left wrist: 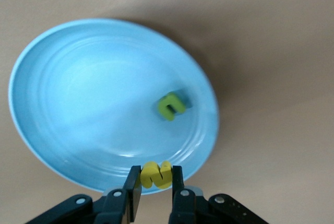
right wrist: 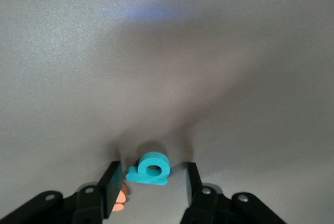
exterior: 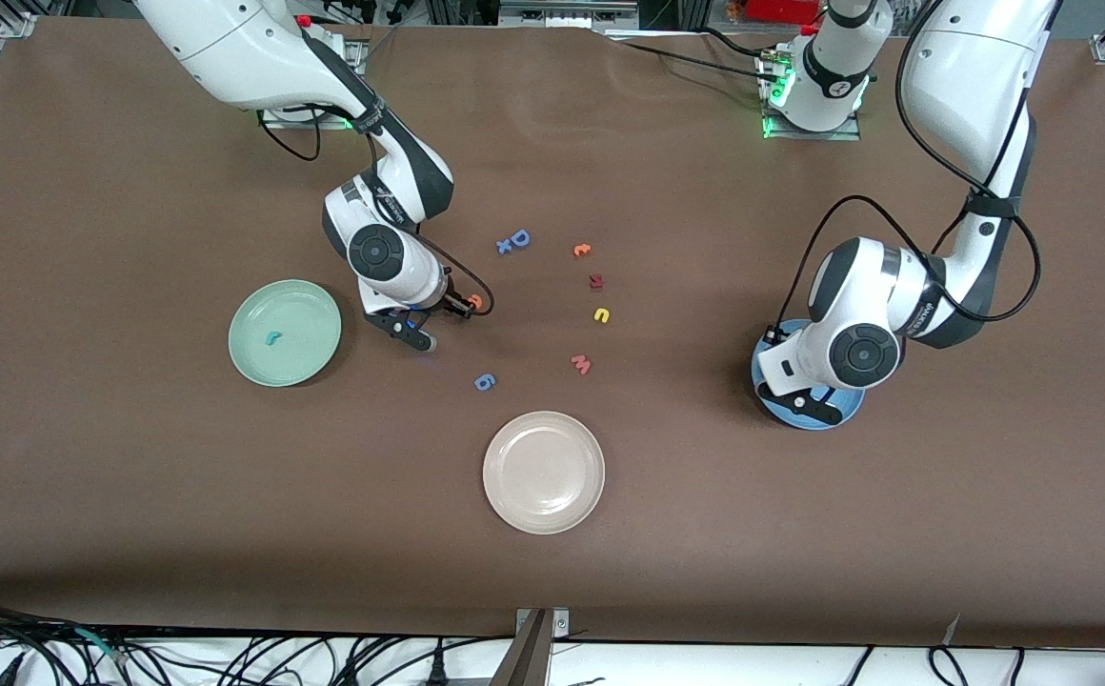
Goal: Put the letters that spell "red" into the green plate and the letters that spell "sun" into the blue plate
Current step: 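Drop the z on the blue plate while the right gripper grasps the teal letter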
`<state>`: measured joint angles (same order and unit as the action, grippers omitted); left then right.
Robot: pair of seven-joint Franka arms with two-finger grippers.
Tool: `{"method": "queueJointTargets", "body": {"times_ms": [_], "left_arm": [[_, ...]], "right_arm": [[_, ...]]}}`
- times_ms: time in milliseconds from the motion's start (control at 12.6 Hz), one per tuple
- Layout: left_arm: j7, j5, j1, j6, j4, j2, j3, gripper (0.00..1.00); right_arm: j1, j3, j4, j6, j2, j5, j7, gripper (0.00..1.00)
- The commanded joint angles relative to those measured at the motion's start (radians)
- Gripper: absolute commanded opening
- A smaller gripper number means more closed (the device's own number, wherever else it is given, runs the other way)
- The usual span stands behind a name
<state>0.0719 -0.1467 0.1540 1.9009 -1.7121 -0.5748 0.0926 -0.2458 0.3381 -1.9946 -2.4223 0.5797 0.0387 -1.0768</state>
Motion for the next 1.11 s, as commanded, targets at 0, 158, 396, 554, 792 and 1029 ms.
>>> {"method": "queueJointTargets", "body": {"times_ms": [0, 158, 396, 554, 792, 1029], "left_arm": [[0.031, -0.051, -0.016, 0.006, -0.024, 0.001, 0.007, 0.19], [0.029, -0.051, -0.018, 0.010, -0.026, 0.000, 0.007, 0.84], [0.028, -0.051, -0.013, 0.006, -0.023, 0.009, 0.013, 1.00], [0.016, -0.050, 0.004, 0.001, -0.018, 0.032, 0.035, 1.00], [-0.068, -0.047, 0.005, 0.001, -0.009, 0.050, 0.114, 1.00], [-0.317, -0.033, 0.022, 0.019, -0.003, 0.035, 0.200, 1.00]], "right_arm": [[0.000, 0.002, -0.007, -0.018, 0.006, 0.032, -0.015, 0.58], [0.000, 0.001, -0.007, -0.023, 0.009, 0.043, -0.015, 0.58], [-0.001, -0.002, -0.010, -0.040, 0.012, 0.044, -0.015, 0.58], [-0.001, -0.002, -0.010, -0.040, 0.011, 0.044, -0.015, 0.42], [-0.001, -0.002, -0.010, -0.040, 0.012, 0.046, -0.015, 0.26], [-0.001, -0.002, -0.009, -0.035, 0.011, 0.046, -0.015, 0.26]]}}
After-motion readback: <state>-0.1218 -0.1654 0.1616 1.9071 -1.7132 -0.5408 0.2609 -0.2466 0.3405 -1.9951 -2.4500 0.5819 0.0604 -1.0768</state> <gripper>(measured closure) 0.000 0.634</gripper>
